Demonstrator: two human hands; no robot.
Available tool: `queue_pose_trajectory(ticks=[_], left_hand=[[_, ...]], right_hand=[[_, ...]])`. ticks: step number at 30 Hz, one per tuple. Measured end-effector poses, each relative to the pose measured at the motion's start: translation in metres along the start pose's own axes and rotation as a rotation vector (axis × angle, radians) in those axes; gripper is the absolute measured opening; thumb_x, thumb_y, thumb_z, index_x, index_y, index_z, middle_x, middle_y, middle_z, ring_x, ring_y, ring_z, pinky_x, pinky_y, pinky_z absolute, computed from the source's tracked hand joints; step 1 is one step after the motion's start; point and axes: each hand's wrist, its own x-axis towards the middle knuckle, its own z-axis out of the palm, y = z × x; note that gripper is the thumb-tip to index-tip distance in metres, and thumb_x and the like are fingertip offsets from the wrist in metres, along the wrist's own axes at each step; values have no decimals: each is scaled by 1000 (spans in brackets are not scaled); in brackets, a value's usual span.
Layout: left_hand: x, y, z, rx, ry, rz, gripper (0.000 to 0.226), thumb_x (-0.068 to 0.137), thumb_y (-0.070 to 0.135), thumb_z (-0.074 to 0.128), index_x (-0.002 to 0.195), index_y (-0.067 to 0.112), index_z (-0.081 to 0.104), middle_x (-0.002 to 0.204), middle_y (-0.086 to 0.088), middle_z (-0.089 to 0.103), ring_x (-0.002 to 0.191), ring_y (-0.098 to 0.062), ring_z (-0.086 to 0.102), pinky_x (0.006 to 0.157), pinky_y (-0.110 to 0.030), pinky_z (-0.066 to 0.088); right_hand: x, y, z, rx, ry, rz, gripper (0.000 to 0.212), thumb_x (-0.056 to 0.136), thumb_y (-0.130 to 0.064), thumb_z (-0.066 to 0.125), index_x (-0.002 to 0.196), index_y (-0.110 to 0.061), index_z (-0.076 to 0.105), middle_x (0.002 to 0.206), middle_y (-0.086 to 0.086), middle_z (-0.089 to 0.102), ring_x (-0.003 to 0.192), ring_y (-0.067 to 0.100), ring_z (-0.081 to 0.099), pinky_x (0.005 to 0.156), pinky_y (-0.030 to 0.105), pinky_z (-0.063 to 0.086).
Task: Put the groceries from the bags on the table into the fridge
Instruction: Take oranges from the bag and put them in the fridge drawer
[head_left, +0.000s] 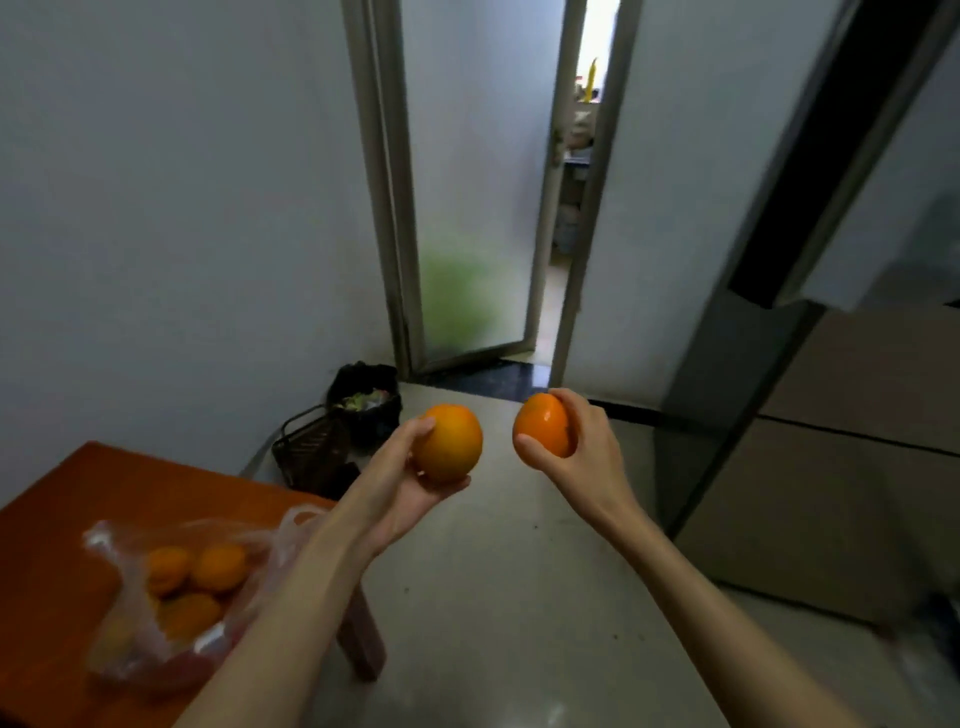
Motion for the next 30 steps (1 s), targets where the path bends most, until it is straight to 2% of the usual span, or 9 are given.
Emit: queue_pose_trajectory(ticks=[3,6,9,12,15,19,23,27,30], left_hand=[[4,-24,63,97,-204,-29,51,75,26,61,123,15,49,130,-17,45,97,-27,57,65,-37,55],[7,-60,132,279,-389,-26,56,74,22,61,128,16,48,128,-12,50,101,-26,58,66,-32,57],[12,-106,211,363,-504,-42,58,73,14,71,126,18,50,125,-10,51,104,-27,57,68,-34,57],[18,-148,278,417,-583,-8,50,67,16,68,115,23,55,121,-8,53,103,-26,59,73,-37,54],[27,-198,354,452,-647,5,54,62,20,75,113,28,56,123,-8,53,103,-26,61,73,-36,54],[39,-244,436,490,-642,19,61,61,23,84,112,23,51,124,-8,51,105,-25,60,75,-38,54],[62,-267,516,540,-584,165,56,73,26,73,121,19,44,125,-8,48,109,-24,56,83,-40,53],[91,-274,585,682,-553,419,49,77,30,72,118,27,45,120,-3,49,101,-17,55,67,-23,50],[122,-281,630,701,-531,518,46,81,31,69,120,28,44,117,0,49,94,-9,52,70,-20,43]], right_hand=[[-15,21,-64,5,115,50,63,79,-36,70,132,-31,35,129,-2,36,109,14,42,79,24,38],[-27,48,-134,0,223,99,60,79,-36,71,129,-35,36,125,-5,37,108,14,44,72,17,37],[-42,83,-215,-13,325,132,61,79,-35,71,131,-32,39,122,-5,38,106,14,45,78,21,38],[-53,116,-285,-32,399,178,61,79,-33,72,131,-33,40,121,-6,39,109,13,45,84,25,38],[-60,152,-366,-64,498,200,60,78,-34,73,128,-36,41,121,-7,38,110,13,44,87,27,39],[-67,186,-446,-71,575,230,61,78,-33,73,130,-34,41,123,-7,39,109,12,44,87,27,38],[-50,214,-510,-92,651,216,61,77,-30,73,130,-31,43,124,-5,40,108,12,44,86,25,36],[-11,241,-558,-105,705,178,61,77,-28,73,130,-29,44,126,-2,43,109,11,43,89,25,35],[28,263,-587,-113,691,135,62,77,-30,73,131,-30,43,129,-2,43,112,12,43,89,27,36]])
